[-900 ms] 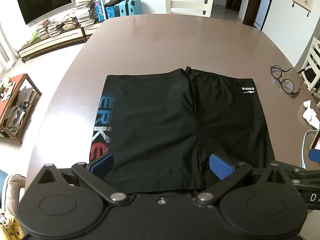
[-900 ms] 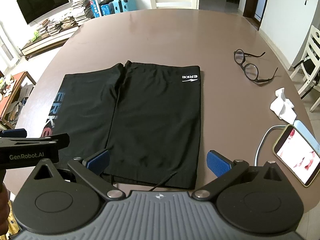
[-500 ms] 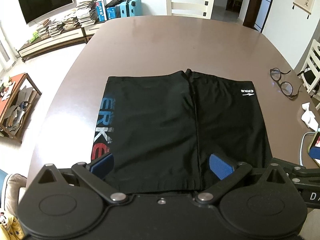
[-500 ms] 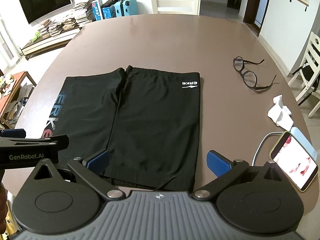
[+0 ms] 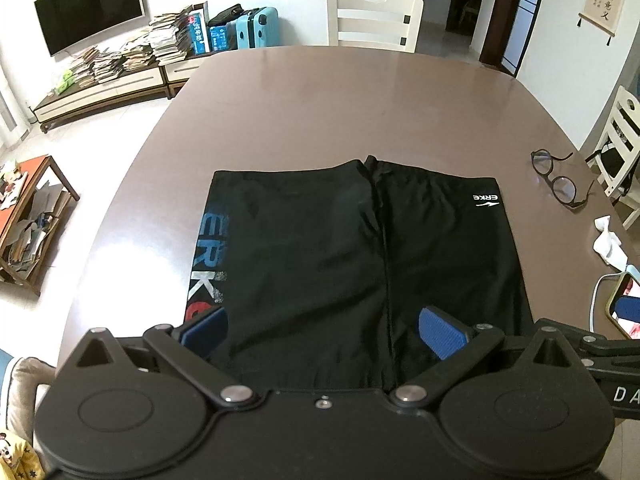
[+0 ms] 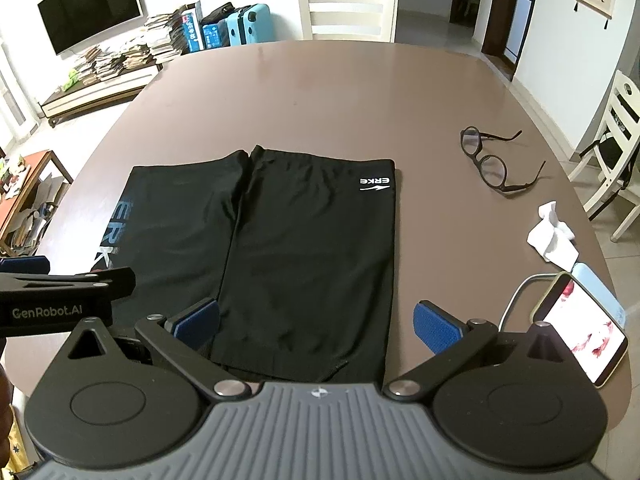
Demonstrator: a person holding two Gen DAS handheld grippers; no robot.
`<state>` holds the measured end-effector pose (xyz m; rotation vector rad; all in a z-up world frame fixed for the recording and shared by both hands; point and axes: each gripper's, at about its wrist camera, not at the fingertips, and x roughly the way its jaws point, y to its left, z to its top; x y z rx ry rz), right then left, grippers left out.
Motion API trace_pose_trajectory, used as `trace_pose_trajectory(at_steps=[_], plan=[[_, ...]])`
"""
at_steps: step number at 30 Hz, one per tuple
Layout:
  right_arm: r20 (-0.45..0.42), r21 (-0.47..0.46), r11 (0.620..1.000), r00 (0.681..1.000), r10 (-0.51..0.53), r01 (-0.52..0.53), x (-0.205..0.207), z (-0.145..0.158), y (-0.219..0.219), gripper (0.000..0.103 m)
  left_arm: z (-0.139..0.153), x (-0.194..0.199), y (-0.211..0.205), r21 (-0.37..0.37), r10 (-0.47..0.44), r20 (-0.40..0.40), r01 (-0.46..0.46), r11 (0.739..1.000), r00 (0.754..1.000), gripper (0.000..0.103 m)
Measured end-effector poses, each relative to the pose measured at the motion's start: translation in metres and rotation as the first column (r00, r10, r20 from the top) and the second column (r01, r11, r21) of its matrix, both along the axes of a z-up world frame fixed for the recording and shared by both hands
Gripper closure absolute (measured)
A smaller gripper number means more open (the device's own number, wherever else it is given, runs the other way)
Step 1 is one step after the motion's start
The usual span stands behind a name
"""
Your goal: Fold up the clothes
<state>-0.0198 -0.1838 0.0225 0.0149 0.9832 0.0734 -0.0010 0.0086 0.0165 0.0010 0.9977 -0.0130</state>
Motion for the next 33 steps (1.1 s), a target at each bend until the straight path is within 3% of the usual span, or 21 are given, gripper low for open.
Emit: trace_pose_trajectory(at_steps=[33], plan=[[-0.012,-0.027,0.998,0.998,-0.063,0.063,0.008,-0.004,0.002,0.000,-0.008,0.010,0.007,-0.018,-0.030,-0.025,0.030,0.999,0.999,0.001]])
